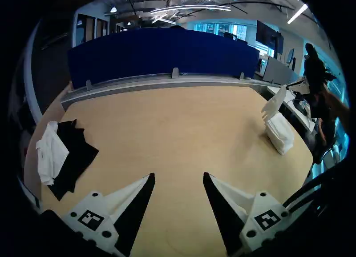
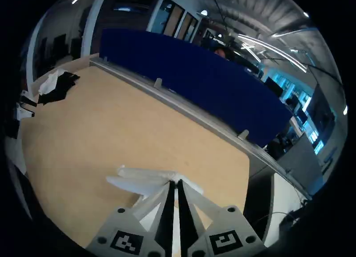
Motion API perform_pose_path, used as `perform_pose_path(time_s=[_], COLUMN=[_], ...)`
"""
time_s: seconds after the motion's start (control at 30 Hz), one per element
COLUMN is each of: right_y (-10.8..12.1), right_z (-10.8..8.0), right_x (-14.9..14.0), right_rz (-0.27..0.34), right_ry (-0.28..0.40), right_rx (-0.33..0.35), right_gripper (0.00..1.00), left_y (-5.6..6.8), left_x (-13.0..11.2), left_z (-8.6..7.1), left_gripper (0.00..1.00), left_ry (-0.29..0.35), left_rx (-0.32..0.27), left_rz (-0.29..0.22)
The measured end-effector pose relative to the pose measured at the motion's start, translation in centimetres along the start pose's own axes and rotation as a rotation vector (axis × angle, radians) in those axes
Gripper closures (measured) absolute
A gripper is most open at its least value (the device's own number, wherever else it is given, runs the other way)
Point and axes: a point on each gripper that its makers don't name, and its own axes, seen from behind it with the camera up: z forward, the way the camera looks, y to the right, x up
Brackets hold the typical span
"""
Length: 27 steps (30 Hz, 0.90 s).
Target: Fold towel
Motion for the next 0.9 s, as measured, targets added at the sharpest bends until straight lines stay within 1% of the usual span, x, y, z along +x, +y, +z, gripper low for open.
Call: perform_pose_path(time_s=[0.43, 0.7, 0.9], right_y=[0.8, 0.4, 0.0], right_z=[-2.5, -3.0, -3.2], right_x=[-6.8, -10.9, -14.2], right_rz=[0.036, 0.074, 0.094], right_ry=[-0.087, -0.140, -0.191], right_rx=[-0.023, -0.035, -0.046], right_gripper=[0.95, 0.95, 0.95], left_y=[1.1, 1.5, 1.5], left_x=[-0.2, -0.1, -0.3], left_z=[0.0, -0.1, -0.3], left_gripper=[0.21, 0.21, 0.21], left_ry=[-0.006, -0.008, -0.014], left_rx=[-0.020, -0.025, -0.023], left_rz=[0.018, 0.030, 0.029])
